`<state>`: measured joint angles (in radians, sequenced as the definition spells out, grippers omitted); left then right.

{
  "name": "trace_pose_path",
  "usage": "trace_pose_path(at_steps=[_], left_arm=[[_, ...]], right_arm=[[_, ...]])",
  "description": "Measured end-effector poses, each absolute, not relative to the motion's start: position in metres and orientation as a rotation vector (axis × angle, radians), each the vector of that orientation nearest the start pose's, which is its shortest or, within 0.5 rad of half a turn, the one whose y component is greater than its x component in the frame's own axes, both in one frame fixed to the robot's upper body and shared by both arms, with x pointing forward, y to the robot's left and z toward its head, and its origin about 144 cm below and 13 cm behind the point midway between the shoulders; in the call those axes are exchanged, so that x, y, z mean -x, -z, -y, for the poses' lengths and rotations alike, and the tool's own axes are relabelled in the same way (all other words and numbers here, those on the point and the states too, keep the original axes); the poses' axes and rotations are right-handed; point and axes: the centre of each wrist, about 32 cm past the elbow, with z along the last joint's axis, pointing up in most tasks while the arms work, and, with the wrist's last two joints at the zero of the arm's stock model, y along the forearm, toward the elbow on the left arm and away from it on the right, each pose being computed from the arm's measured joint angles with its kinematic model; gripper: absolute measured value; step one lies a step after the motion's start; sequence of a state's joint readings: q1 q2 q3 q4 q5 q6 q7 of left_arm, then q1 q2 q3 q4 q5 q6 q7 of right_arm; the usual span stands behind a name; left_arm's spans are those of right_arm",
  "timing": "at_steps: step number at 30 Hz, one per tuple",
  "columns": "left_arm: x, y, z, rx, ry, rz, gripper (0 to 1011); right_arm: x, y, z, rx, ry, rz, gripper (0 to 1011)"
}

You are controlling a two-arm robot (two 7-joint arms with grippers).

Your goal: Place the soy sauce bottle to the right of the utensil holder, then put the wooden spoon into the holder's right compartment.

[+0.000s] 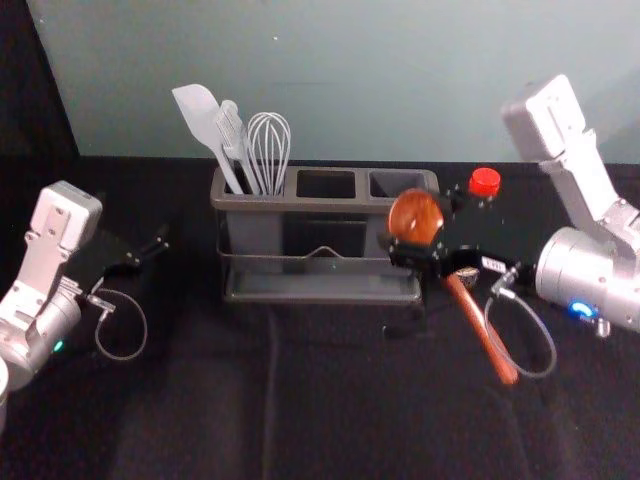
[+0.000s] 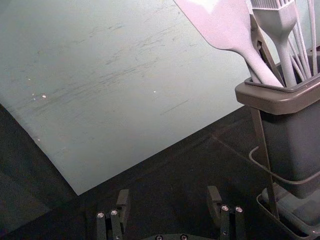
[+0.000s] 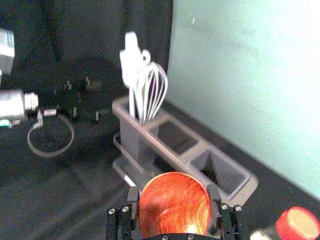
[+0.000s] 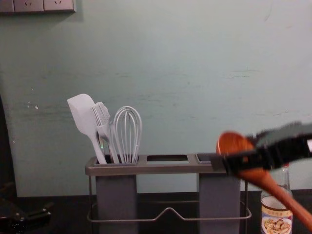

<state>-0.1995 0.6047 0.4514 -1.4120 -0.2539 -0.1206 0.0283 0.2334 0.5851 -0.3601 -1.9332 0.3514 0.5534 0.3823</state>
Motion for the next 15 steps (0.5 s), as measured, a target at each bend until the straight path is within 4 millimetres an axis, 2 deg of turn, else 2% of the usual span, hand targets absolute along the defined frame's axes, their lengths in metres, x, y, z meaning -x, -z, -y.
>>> trace_pose_path(at_steps=[8, 15], left_arm=[[-0.489, -1.14, -0.31, -0.304, -1.248, 0.285, 1005], [-0.489, -1.14, -0.31, -0.304, -1.248, 0.285, 1005]], right_arm=[[-0.467, -1.303, 0.238, 0.238, 0.821, 0.147, 837], [-0.479, -1.309, 0.228, 0.118, 0.86, 0.204, 838]])
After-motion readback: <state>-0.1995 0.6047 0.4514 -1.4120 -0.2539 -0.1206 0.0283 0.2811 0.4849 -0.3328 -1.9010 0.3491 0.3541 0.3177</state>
